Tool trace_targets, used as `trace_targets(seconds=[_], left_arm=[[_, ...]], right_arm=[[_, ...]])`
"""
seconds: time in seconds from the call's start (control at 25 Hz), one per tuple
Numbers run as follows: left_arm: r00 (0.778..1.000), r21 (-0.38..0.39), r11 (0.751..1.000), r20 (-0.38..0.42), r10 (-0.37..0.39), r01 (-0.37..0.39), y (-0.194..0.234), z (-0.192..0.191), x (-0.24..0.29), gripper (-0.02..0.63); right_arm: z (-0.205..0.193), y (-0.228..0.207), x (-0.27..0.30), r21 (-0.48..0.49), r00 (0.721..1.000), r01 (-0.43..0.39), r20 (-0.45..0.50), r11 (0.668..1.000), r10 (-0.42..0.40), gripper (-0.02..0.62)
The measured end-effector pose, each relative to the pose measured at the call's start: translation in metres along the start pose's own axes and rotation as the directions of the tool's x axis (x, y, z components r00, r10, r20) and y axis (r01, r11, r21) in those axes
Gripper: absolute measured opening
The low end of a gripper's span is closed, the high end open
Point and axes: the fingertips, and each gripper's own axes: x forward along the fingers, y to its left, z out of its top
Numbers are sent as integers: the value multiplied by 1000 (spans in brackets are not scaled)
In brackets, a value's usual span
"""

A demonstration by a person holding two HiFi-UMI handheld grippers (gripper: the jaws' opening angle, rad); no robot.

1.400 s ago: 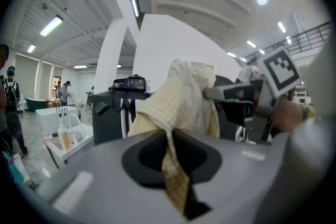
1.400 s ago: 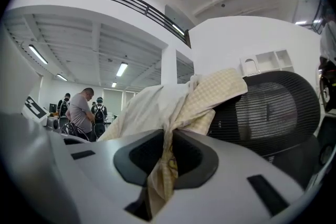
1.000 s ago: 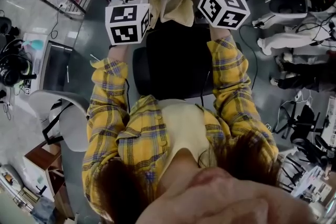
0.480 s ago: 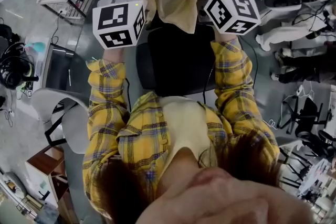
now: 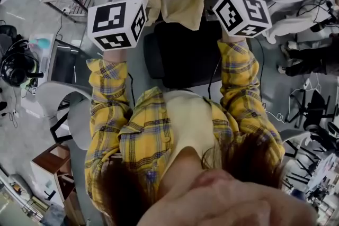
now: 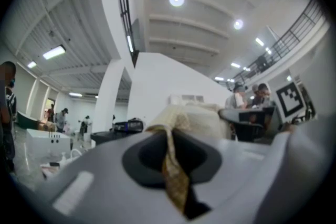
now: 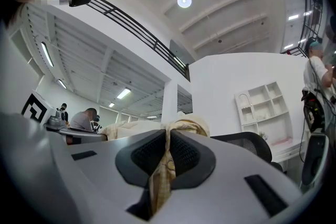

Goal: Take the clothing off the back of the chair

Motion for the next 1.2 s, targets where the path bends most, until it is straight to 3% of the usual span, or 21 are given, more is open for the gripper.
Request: trace_targets(seconds=[0.56, 1.2], left_arm=[[999, -18, 1000, 27, -25, 25, 0, 13, -42, 31], [998, -22, 999, -35, -47, 47, -6, -8, -68, 31]], right_arm=[[12, 35, -37, -1, 1000, 0, 23, 1000, 0, 32], [-6, 47, -66, 66, 1000, 22, -11, 998, -21, 32]])
